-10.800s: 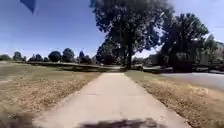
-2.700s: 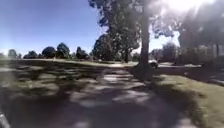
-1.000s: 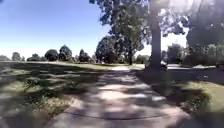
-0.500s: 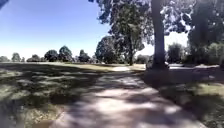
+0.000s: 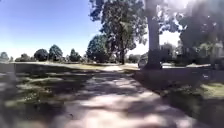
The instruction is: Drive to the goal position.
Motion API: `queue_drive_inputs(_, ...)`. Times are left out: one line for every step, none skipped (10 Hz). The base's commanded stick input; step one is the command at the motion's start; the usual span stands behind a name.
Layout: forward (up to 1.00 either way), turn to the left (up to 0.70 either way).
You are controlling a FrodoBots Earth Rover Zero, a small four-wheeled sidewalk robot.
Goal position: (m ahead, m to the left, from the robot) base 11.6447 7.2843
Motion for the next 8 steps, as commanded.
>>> queue_drive_inputs(0.85,0.00)
queue_drive_inputs(0.85,0.00)
queue_drive_inputs(0.85,0.00)
queue_drive_inputs(0.85,0.00)
queue_drive_inputs(0.85,0.00)
queue_drive_inputs(0.85,0.00)
queue_drive_inputs(0.85,0.00)
queue_drive_inputs(0.85,0.00)
